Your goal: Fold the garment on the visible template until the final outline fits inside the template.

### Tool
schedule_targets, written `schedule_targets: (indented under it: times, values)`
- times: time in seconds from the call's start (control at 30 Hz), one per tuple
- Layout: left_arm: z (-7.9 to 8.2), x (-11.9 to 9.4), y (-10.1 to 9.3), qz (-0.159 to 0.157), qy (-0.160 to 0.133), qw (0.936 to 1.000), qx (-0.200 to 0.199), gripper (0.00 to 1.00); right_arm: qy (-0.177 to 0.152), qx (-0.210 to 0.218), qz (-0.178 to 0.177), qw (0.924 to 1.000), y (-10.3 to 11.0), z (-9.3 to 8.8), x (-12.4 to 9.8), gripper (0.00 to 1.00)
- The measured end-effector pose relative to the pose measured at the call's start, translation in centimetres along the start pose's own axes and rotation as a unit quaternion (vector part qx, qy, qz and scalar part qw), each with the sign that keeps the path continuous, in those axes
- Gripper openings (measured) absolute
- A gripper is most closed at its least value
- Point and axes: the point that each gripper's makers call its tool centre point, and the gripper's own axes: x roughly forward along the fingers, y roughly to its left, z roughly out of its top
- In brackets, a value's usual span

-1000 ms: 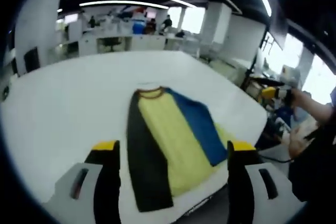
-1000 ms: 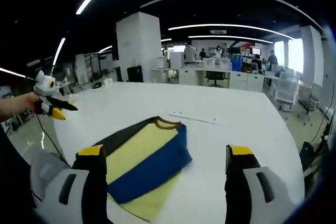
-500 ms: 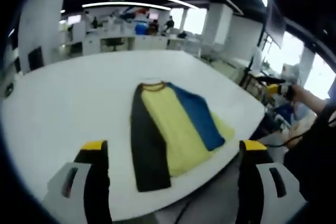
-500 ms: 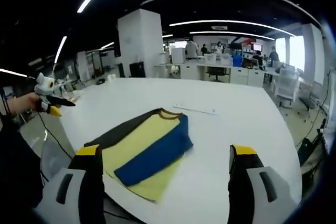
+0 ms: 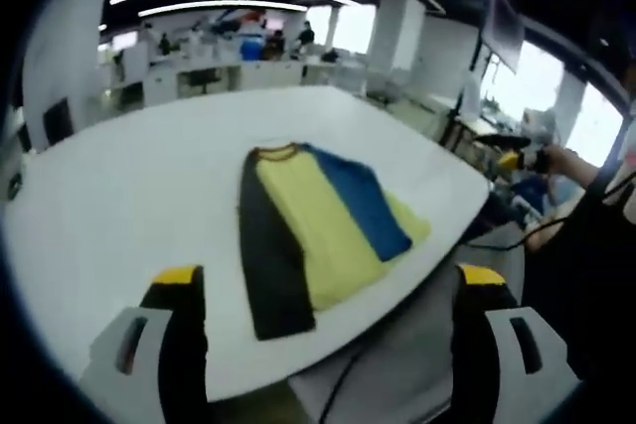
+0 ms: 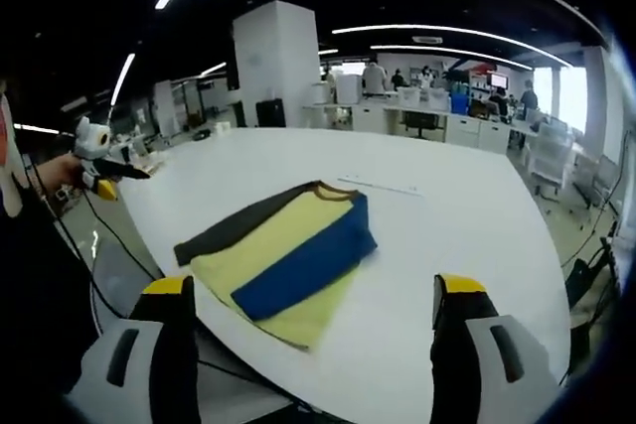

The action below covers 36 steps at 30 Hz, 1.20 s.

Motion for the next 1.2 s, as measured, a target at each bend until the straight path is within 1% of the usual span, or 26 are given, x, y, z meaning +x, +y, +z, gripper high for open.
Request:
schedule_targets:
  times: [0.1, 0.27, 0.33, 0.43, 0.5, 0.67, 0.8, 0.9, 0.97, 1.03, 1.1, 1.2]
  values:
    - [-0.2, 0.0, 0.1, 0.0, 0.0, 1.0, -0.006, 1.0, 0.007, -0.001, 0.001, 1.0, 0.0, -0.4, 0.1, 0.99]
    - [-0.4, -0.1, 1.0, 0.009, 0.004, 0.9999, -0.01, 1.0, 0.006, 0.002, 0.007, 1.0, 0.4, -0.4, 0.4, 0.99]
    - [-0.2, -0.1, 1.3, 0.011, 0.002, 0.9999, -0.01, 1.0, 0.008, 0.0, 0.009, 0.9999, 0.5, -0.5, 0.6, 0.98]
    - [-0.1, -0.1, 1.5, 0.013, 0.003, 0.9999, -0.01, 1.0, 0.002, -0.013, 0.012, 0.9998, 0.7, -0.3, 0.8, 0.96]
    - [-0.1, 0.0, 1.5, 0.014, 0.004, 0.9998, -0.011, 1.0, 0.006, -0.007, 0.014, 0.9999, 0.7, -0.4, 1.0, 0.97]
    - [-0.6, 0.4, 1.4, 0.012, 0.015, 0.9998, -0.007, 1.0, 0.011, -0.01, 0.018, 0.9997, 0.7, -0.6, 1.4, 0.97]
    - [-0.7, 0.5, 1.4, 0.01, 0.014, 0.9998, -0.012, 1.0, 0.015, -0.012, 0.022, 0.9996, 0.9, -0.6, 1.6, 0.96]
    - [-0.9, 0.5, 1.4, 0.011, 0.018, 0.9997, -0.013, 1.0, 0.018, -0.018, 0.028, 0.9993, 1.1, -0.7, 1.9, 0.93]
    - [-1.0, 0.6, 1.3, 0.007, 0.021, 0.9997, -0.014, 1.0, 0.02, -0.021, 0.039, 0.9988, 1.6, -0.8, 2.3, 0.86]
    - [-0.8, 0.5, 1.0, 0.002, 0.02, 0.9997, -0.011, 1.0, 0.021, -0.02, 0.049, 0.9984, 2.0, -1.0, 2.7, 0.77]
    - [-0.6, 0.4, 1.0, 0.001, 0.02, 0.9998, -0.008, 1.0, 0.024, -0.018, 0.06, 0.9977, 2.6, -1.2, 3.3, 0.72]
    - [-0.6, 0.3, 1.2, 0.004, 0.02, 0.9997, -0.009, 1.0, 0.026, -0.022, 0.075, 0.9966, 3.6, -1.5, 4.4, 0.66]
